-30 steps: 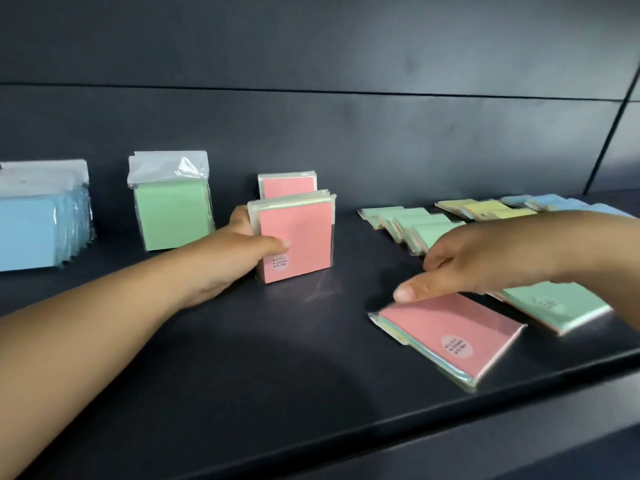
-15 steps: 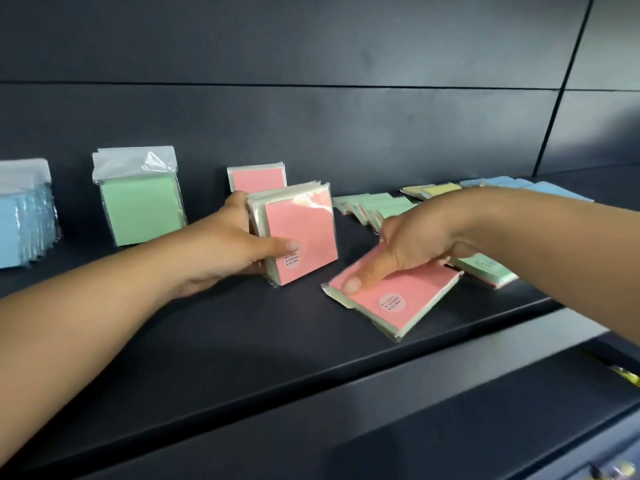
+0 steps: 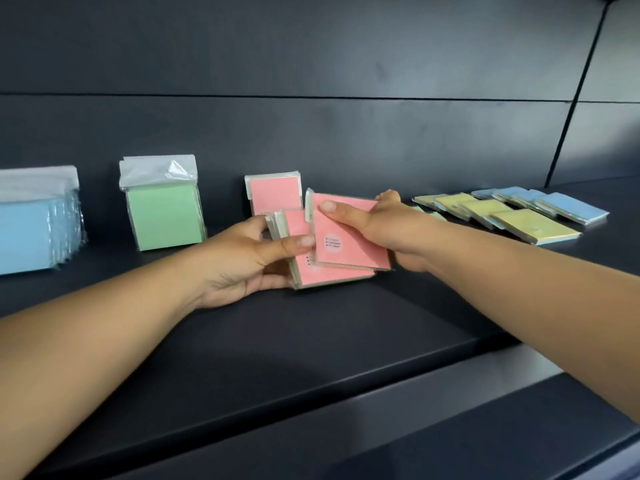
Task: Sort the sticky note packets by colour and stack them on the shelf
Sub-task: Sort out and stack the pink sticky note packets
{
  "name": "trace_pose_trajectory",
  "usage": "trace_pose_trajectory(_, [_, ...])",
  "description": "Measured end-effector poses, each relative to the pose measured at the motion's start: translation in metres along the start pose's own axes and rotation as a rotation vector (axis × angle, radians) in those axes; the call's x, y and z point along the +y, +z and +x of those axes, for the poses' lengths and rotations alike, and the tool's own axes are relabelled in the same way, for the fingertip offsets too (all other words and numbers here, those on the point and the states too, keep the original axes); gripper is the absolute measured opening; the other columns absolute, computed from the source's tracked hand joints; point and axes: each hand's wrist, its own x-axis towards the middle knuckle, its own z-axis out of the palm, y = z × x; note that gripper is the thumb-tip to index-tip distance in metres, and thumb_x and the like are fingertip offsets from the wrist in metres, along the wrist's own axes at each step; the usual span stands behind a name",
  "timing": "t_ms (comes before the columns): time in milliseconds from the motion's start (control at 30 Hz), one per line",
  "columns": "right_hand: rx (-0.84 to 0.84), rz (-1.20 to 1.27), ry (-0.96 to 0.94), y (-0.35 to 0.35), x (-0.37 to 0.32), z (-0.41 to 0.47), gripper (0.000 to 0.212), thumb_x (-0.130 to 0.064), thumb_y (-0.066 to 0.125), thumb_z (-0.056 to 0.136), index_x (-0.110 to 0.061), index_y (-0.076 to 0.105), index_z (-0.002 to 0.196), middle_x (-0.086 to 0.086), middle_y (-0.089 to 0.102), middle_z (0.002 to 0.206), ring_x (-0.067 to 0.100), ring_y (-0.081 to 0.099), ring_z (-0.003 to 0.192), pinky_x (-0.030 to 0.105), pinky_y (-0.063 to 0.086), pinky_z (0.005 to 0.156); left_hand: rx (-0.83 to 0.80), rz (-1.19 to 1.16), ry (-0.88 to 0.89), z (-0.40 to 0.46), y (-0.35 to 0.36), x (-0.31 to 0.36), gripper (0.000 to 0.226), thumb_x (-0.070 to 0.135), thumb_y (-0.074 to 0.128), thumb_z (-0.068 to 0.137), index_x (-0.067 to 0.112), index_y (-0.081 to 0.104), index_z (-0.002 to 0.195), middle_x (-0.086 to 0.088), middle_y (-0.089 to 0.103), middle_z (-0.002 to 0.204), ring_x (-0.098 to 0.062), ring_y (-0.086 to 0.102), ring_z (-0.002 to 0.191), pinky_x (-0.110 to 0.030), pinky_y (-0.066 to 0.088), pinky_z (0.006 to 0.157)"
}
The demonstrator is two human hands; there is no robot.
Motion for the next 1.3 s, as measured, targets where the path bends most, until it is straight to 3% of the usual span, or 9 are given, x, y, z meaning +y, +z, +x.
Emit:
trace_pose_trajectory(167, [-0.097, 0.086, -0.059, 0.008, -0.012, 0.007, 0.079, -0.056, 0.074, 0.062, -0.019, 0.024, 0.109, 0.001, 0.057, 0.103, 0.02, 0.06, 0.098, 0.04, 0.052, 0.088, -0.099, -0.125, -0.005, -0.001, 0.001, 0.003, 0.056, 0.031, 0.077, 0.052, 0.017, 0.062, 0.104, -0.003, 0.074, 0.094, -0.015, 0.072, 0.081, -0.029, 0.059, 0.062])
trace_pose_trajectory(333, [-0.225, 0.225, -0.133, 0.01, -0.008, 0.017, 0.051, -0.051, 0.063, 0.077, -0.019, 0.032, 0.1, -0.003, 0.053, 0.095, 0.013, 0.055, 0.087, 0.03, 0.048, 0.077, -0.002, 0.05, 0.033, 0.002, -0.002, 0.004, 0.031, 0.003, 0.063, 0.074, 0.023, 0.054, 0.096, 0.007, 0.073, 0.076, -0.006, 0.07, 0.071, -0.022, 0.058, 0.061])
trace_pose_trajectory(467, [-0.37, 0.415, -0.175, 0.001, -0.009, 0.023, 0.023, -0.023, 0.059, 0.088, -0.019, 0.044, 0.105, -0.003, 0.057, 0.09, 0.01, 0.057, 0.081, 0.025, 0.047, 0.074, 0.069, 0.098, 0.115, 0.003, -0.01, 0.006, 0.048, -0.01, 0.06, 0.076, 0.022, 0.047, 0.109, 0.003, 0.07, 0.088, -0.004, 0.069, 0.076, -0.02, 0.057, 0.065])
trace_pose_trajectory(567, [-0.488, 0.284, -0.26, -0.006, -0.006, 0.025, 0.021, -0.022, 0.057, 0.086, -0.017, 0.053, 0.106, -0.004, 0.064, 0.094, 0.008, 0.061, 0.086, 0.023, 0.048, 0.082, 0.103, 0.212, 0.141, 0.005, -0.017, 0.005, 0.057, -0.011, 0.063, 0.075, 0.027, 0.043, 0.112, 0.006, 0.067, 0.099, 0.0, 0.067, 0.083, -0.016, 0.055, 0.073])
trace_pose_trajectory(800, [-0.553, 0.08, -0.343, -0.007, 0.016, 0.029, 0.051, -0.024, 0.07, 0.078, -0.019, 0.051, 0.125, -0.007, 0.064, 0.12, 0.006, 0.06, 0.111, 0.026, 0.045, 0.099, 0.082, 0.741, -0.037, 0.002, -0.028, 0.007, 0.106, 0.041, 0.08, 0.044, 0.033, 0.03, 0.137, 0.015, 0.057, 0.125, -0.004, 0.053, 0.117, -0.031, 0.04, 0.104])
trace_pose_trajectory(867, [-0.552, 0.074, -0.344, -0.012, 0.017, 0.031, 0.043, -0.01, 0.064, 0.083, -0.017, 0.053, 0.124, -0.003, 0.064, 0.121, 0.009, 0.059, 0.113, 0.028, 0.045, 0.101, 0.077, 0.759, -0.072, 0.0, -0.027, 0.01, 0.1, 0.04, 0.083, 0.048, 0.029, 0.035, 0.135, 0.014, 0.059, 0.123, -0.005, 0.055, 0.114, -0.03, 0.042, 0.103])
trace_pose_trajectory(1033, [-0.427, 0.019, -0.445, -0.014, 0.015, 0.026, 0.025, -0.008, 0.069, 0.079, -0.026, 0.063, 0.095, -0.016, 0.069, 0.097, -0.007, 0.064, 0.088, 0.008, 0.049, 0.082, 0.232, 0.681, 0.047, 0.0, -0.017, 0.015, 0.036, 0.01, 0.071, 0.077, 0.027, 0.059, 0.106, 0.01, 0.068, 0.109, -0.006, 0.062, 0.104, -0.028, 0.044, 0.1])
trace_pose_trajectory(1167, [-0.263, -0.038, -0.444, -0.01, 0.003, 0.037, 0.032, -0.017, 0.074, 0.076, -0.017, 0.064, 0.106, -0.005, 0.07, 0.104, 0.008, 0.065, 0.099, 0.027, 0.048, 0.096, 0.352, 0.589, 0.146, 0.01, -0.014, 0.015, 0.031, 0.002, 0.064, 0.083, 0.027, 0.062, 0.102, 0.014, 0.065, 0.105, 0.002, 0.059, 0.101, -0.019, 0.043, 0.096])
trace_pose_trajectory(1300, [-0.33, -0.186, -0.388, -0.007, 0.005, 0.046, 0.04, -0.026, 0.074, 0.075, -0.016, 0.063, 0.112, -0.004, 0.069, 0.108, 0.013, 0.064, 0.102, 0.034, 0.047, 0.098, 0.339, 0.595, 0.106, 0.012, -0.016, 0.003, 0.028, 0.004, 0.062, 0.085, 0.03, 0.062, 0.096, 0.011, 0.066, 0.107, -0.003, 0.061, 0.104, -0.024, 0.042, 0.1])
